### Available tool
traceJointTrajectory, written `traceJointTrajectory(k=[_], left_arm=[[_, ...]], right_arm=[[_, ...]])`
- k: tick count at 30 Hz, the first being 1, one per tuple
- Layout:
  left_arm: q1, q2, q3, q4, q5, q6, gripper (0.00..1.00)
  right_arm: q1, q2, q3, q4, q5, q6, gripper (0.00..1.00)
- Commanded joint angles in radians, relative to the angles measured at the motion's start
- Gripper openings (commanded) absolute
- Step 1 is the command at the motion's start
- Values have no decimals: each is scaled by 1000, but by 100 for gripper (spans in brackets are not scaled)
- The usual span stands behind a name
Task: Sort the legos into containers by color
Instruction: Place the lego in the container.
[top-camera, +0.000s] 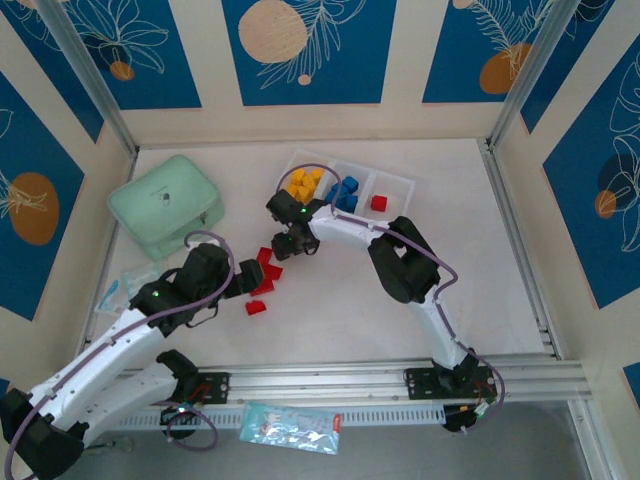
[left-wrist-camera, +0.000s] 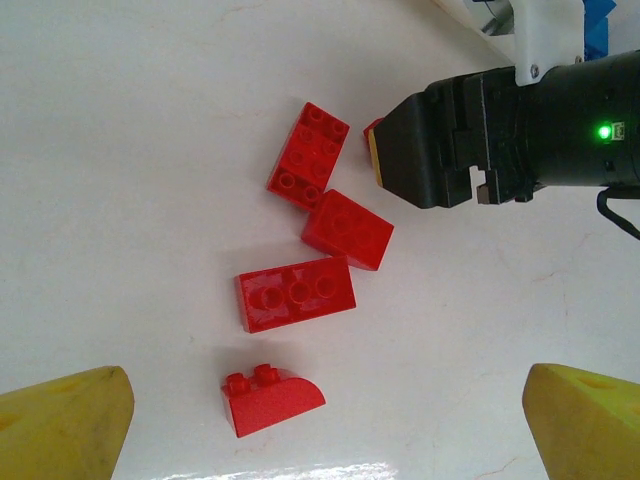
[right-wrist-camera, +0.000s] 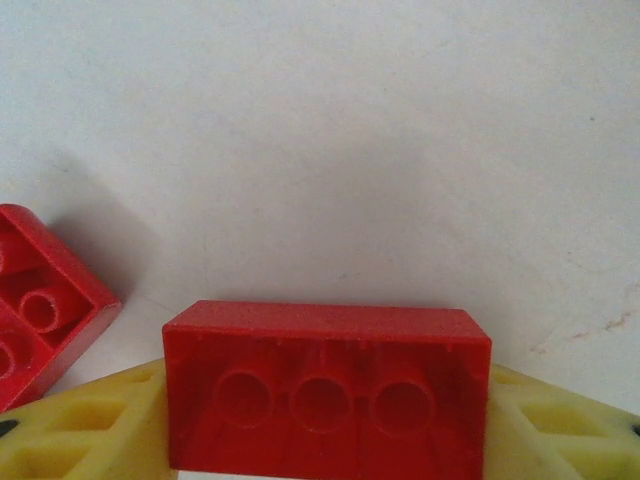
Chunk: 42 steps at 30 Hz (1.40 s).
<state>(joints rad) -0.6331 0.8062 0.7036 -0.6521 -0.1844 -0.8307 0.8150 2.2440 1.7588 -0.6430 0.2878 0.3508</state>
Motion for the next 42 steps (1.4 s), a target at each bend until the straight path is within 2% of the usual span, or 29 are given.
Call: traceJointTrajectory(k=[1,14,20,26,34,42], left_arm=[[12,1,2,-15,3,-3,99],[12,33,31,28,53,35,99],[9,99,52,109,114,59,99],[-7,169,75,200,141,68,99],[-56,281,114,292,147,54,99],[-92,384,169,339,149,53,99]], right_arm=[[-7,-51,-1,-24,-11,-2,54],[-50,-339,-194,-17,9,49,54],[-134,-482,-302,-38,29,76,54],[-265,-573,-394,-31,47,68,54],[-450,-548,-374,-31,42,59,55],[-530,-389,-247,-21,83,41,55]])
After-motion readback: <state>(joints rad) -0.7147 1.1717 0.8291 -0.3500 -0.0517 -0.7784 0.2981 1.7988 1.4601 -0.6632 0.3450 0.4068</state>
